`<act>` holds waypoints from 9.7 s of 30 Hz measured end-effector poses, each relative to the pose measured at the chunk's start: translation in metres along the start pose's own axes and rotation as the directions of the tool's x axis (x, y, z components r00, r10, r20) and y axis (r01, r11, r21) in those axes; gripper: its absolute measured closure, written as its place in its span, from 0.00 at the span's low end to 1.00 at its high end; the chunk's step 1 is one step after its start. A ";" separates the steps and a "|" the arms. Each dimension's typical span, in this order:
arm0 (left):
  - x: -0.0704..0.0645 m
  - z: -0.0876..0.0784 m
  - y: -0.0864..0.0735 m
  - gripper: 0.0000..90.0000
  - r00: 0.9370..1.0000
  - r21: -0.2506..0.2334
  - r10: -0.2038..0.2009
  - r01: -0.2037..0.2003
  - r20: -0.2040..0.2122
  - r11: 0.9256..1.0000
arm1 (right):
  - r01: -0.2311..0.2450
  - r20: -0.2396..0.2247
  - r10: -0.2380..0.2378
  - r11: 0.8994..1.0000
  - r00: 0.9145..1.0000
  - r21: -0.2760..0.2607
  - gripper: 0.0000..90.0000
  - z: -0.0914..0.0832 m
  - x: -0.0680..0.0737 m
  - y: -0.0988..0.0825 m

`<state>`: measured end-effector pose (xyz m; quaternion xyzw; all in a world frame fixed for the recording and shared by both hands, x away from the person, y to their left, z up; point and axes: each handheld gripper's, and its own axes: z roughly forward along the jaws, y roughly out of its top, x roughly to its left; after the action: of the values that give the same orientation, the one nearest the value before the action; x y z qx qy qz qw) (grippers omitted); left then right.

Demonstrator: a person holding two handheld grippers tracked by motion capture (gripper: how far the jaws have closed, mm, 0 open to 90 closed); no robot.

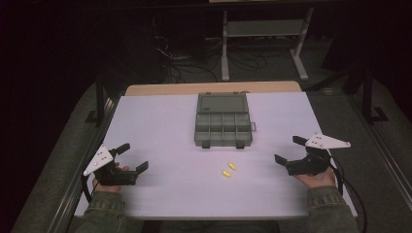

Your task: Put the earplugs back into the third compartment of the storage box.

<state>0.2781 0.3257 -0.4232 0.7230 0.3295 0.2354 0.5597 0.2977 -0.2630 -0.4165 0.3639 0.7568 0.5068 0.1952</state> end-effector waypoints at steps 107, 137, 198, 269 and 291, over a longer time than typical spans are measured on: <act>-0.008 0.002 -0.001 0.00 0.999 0.028 0.021 -0.022 0.025 0.999 | 0.313 -0.371 -0.124 0.803 0.920 0.508 0.30 0.136 0.082 0.046; -0.008 0.001 -0.001 0.00 0.999 0.029 0.024 -0.025 0.028 0.999 | 0.317 -0.343 -0.111 0.706 0.933 0.633 0.90 0.152 0.087 0.055; -0.010 0.003 -0.001 0.00 0.999 0.032 0.025 -0.027 0.045 0.999 | 0.305 -0.328 -0.147 0.806 0.933 0.507 0.91 0.168 0.055 0.152; -0.011 0.005 -0.001 0.00 0.998 0.037 0.035 -0.037 0.058 0.999 | 0.140 -0.163 -0.059 0.824 0.985 0.549 0.41 0.223 -0.010 0.136; -0.012 0.005 -0.001 0.00 0.998 0.038 0.035 -0.037 0.057 0.999 | 0.100 -0.136 -0.036 0.860 0.990 0.500 0.00 0.175 0.011 0.125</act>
<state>0.2737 0.3136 -0.4248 0.7460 0.3051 0.2186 0.5502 0.4510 -0.1178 -0.3744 0.3434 0.8859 0.3050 0.0644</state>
